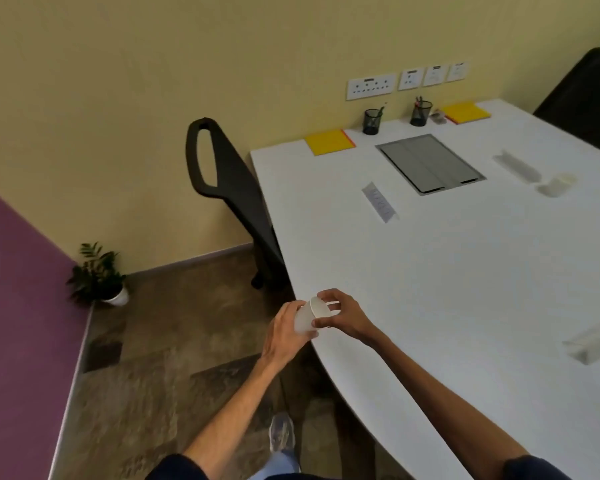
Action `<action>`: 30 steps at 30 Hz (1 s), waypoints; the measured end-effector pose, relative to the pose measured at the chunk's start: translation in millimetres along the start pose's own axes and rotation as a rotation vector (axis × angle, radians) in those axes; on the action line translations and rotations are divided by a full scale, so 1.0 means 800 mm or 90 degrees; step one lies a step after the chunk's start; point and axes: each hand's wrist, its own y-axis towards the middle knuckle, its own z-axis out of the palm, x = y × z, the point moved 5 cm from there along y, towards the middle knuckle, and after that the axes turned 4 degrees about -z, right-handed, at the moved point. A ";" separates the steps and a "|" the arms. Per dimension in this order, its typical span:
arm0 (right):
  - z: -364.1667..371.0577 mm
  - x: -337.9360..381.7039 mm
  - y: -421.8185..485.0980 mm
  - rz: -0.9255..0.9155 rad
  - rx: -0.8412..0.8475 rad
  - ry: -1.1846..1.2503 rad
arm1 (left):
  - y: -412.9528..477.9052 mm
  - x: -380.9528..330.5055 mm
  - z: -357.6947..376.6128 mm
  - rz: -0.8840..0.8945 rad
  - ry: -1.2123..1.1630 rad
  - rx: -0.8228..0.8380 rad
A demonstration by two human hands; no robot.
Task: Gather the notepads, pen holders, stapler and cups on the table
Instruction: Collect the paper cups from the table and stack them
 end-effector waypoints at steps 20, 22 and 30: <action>-0.113 -0.056 0.113 0.103 -0.246 -0.011 | 0.221 -0.045 0.087 0.125 -0.020 0.245; -0.131 -0.066 0.122 0.114 -0.261 -0.017 | 0.237 -0.053 0.102 0.122 -0.021 0.257; -0.234 -0.094 0.176 0.130 -0.392 -0.058 | 0.318 -0.066 0.159 0.053 0.086 0.319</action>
